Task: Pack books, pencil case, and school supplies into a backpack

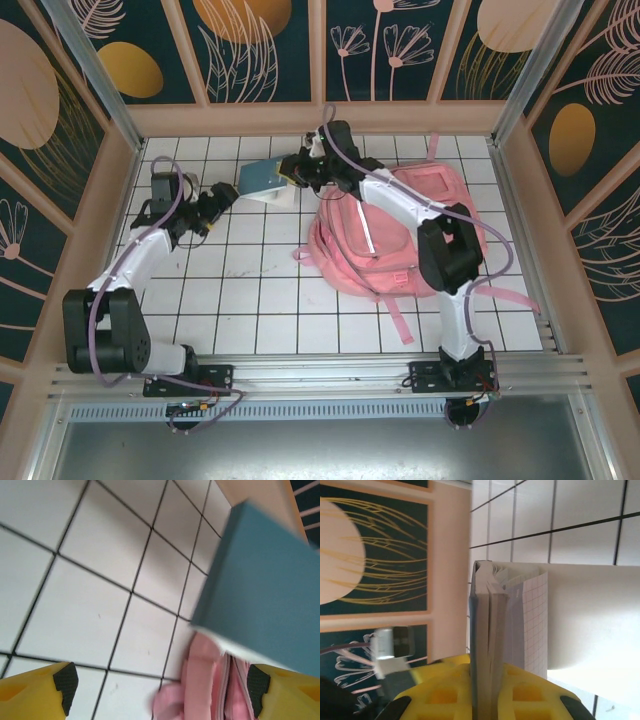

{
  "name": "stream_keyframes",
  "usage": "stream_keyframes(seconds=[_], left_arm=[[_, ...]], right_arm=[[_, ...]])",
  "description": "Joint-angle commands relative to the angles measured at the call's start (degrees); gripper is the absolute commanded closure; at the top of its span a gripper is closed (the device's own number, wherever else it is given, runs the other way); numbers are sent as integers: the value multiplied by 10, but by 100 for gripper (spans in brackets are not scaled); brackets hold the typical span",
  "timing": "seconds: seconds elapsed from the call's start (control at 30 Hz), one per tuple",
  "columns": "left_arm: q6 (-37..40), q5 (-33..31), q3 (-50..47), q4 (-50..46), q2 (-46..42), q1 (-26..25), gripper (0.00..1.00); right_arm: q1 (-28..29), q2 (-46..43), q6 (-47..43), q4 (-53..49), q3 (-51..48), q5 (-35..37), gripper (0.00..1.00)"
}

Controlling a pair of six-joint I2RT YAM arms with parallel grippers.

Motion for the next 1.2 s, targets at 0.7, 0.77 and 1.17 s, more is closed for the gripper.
stream_keyframes(seconds=[0.7, 0.77, 1.17], left_arm=[[-97, 167, -71, 174, -41, -5, 11], [-111, 172, -73, 193, -39, -10, 11], [-128, 179, -65, 229, -27, -54, 27]], right_arm=[[19, -209, 75, 212, -262, -59, 98], [22, -214, 78, 220, -269, -63, 98], [29, -221, 86, 235, -292, -62, 99]])
